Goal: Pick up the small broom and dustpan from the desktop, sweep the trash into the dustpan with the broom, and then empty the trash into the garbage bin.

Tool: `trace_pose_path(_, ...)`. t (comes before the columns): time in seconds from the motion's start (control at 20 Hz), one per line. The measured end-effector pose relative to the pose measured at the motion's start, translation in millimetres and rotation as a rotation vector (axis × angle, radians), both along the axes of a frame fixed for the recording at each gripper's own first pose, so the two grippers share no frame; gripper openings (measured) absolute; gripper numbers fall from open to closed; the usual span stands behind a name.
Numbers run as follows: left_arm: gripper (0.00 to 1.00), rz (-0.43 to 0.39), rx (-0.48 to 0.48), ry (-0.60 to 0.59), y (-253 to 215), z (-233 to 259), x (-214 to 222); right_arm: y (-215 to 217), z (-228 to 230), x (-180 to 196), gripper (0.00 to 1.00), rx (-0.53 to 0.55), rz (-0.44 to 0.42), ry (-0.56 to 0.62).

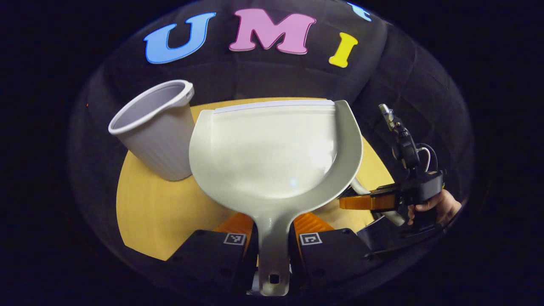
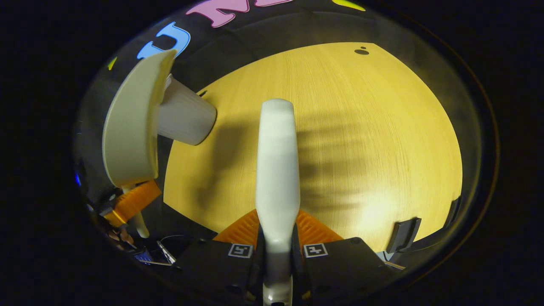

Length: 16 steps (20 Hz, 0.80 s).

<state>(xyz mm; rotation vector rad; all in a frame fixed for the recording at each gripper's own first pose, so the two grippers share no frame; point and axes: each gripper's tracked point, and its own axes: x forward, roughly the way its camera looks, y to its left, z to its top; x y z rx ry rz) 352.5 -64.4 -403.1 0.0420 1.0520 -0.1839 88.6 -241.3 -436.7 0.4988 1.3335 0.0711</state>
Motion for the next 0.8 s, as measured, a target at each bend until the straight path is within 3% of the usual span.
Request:
trace_pose_path(0.15, 0.30, 0.084, 0.074, 0.120, 17.1, -58.7, -6.9, 9.9, -27.7, 0.5, 0.29, -0.007, 0.026, 0.046)
trace_pose_path(0.3, 0.30, 0.142, 0.071, 0.220, 27.9, -87.4, -11.4, 16.8, -53.5, -3.5, 0.29, -0.015, 0.049, 0.124)
trace_pose_path(0.8, 0.30, 0.203, 0.151, 0.342, 24.4, -90.9, -14.7, 28.2, -66.4, 22.7, 0.30, -0.100, 0.078, 0.155)
